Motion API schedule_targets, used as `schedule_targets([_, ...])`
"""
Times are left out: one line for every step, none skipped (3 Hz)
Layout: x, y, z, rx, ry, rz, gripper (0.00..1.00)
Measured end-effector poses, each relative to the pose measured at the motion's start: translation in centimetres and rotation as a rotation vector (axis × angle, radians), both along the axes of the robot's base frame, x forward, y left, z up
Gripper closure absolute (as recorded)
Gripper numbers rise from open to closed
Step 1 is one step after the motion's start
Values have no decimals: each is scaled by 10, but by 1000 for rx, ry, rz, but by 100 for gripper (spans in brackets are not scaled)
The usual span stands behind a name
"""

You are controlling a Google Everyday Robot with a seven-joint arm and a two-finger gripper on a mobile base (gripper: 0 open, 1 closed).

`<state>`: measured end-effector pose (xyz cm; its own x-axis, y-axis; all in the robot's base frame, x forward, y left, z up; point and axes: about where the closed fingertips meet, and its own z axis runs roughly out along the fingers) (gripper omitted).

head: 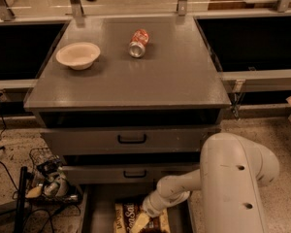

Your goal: Pick brown chip bag from bottom drawer and place on counter

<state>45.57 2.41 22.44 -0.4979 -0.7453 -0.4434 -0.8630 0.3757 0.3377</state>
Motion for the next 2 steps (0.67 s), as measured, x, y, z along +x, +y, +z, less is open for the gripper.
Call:
schedule_targets([0, 0, -1, -5, -3, -4, 0])
schedule_targets([2, 3, -6, -59, -27, -48, 0])
